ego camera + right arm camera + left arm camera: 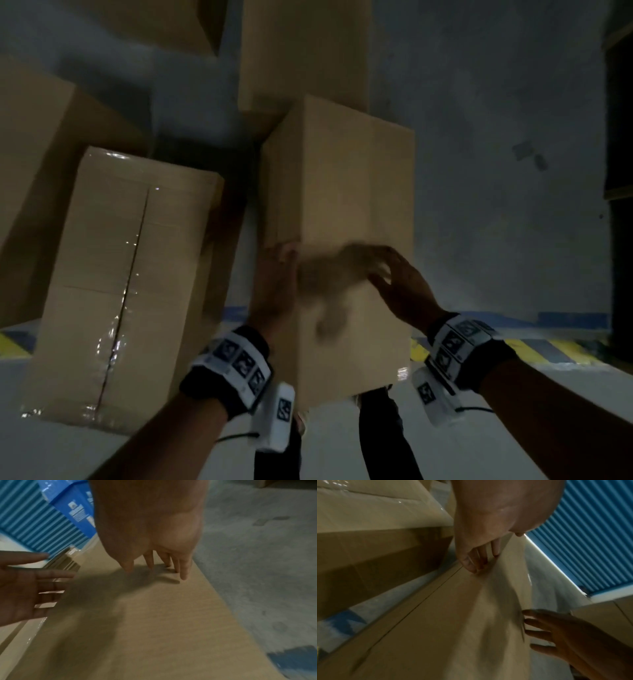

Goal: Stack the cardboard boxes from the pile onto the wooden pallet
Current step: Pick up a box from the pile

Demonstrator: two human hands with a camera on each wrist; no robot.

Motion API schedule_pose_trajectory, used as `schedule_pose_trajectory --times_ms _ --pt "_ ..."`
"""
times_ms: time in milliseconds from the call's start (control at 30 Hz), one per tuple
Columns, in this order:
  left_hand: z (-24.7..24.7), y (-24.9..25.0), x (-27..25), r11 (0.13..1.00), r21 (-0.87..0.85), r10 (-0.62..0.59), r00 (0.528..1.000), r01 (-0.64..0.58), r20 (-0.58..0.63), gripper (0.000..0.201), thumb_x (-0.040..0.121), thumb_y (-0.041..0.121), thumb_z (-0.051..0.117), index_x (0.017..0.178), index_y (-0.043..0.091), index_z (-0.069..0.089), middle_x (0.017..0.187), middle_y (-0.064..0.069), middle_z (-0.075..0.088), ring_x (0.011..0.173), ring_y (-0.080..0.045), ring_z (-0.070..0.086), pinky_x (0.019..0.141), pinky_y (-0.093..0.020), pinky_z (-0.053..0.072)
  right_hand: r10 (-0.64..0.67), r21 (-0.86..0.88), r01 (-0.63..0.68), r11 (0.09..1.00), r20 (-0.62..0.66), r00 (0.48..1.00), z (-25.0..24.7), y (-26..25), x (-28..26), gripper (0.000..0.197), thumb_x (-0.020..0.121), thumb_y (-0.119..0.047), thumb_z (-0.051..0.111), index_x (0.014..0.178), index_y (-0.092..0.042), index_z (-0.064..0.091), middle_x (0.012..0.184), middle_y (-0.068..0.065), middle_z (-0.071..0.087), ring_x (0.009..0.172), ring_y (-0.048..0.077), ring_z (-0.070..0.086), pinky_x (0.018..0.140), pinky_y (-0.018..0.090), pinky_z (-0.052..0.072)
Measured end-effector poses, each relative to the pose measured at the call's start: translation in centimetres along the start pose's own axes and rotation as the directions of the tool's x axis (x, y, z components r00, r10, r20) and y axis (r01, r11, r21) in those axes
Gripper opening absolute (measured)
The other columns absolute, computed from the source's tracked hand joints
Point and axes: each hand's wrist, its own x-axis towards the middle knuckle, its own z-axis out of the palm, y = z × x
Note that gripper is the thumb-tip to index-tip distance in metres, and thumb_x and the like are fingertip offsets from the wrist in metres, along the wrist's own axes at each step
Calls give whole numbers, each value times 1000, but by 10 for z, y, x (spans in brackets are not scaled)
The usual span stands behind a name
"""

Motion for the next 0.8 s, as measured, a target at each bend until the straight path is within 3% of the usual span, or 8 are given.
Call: schedule_pose_trajectory --times_ms 133,233,333,433,533,600,667,800 --pt "40 10 -6 996 -64 71 958 -55 277 25 101 39 53 113 22 67 112 6 69 107 -9 64 93 -31 50 105 211 -87 974 -79 991 -32 1 -7 40 99 -48 47 129 -25 56 114 -8 64 108 15 61 77 16 36" --pt "50 -4 16 993 29 106 982 -112 157 20 101 28 57 105 14 70 101 4 68 97 -10 63 79 -20 45 145 257 -123 959 -67 987 -48 6 -9 52 89 -65 46 124 -28 53 106 -9 60 100 12 57 79 25 40" --pt "51 -24 53 976 215 -32 999 22 42 23 101 21 58 109 1 64 110 -16 63 106 -33 60 81 -31 41 252 189 -251 949 21 968 -52 23 -6 74 93 -54 56 151 -17 30 128 1 56 107 21 55 87 34 46" --pt "51 -32 83 956 -32 -289 954 292 84 65 87 45 66 121 -9 58 125 -33 60 115 -47 60 96 -54 50 372 240 -371 897 44 927 -47 45 -4 84 94 -57 53 158 -31 5 138 3 57 116 29 60 86 36 52" --pt "58 -21 84 847 -230 -405 862 479 306 54 99 45 57 129 1 62 126 -20 67 115 -36 65 90 -39 55 465 341 -438 832 3 885 -44 58 -4 81 91 -63 53 156 -36 15 137 2 60 122 32 58 93 40 51" --pt "68 -12 79 848 -229 -407 864 478 296 45 98 41 59 129 8 64 124 -11 69 116 -32 65 99 -43 52 493 422 -445 790 -5 870 -45 62 -5 76 89 -62 58 152 -37 25 132 -1 62 119 30 59 94 40 51" --pt "77 -15 76 902 -184 -360 916 390 178 61 91 42 70 140 9 55 137 -14 61 127 -35 57 110 -52 44 525 513 -452 729 4 851 -49 64 -6 75 84 -67 61 148 -37 32 124 -6 64 113 26 62 94 41 52" --pt "75 -37 60 957 47 -287 956 285 57 117 49 94 67 146 34 43 146 -6 53 130 -32 54 107 -58 45 579 641 -449 622 9 815 -68 66 -21 72 80 -67 67 139 -30 47 118 -5 65 105 22 63 94 42 54"
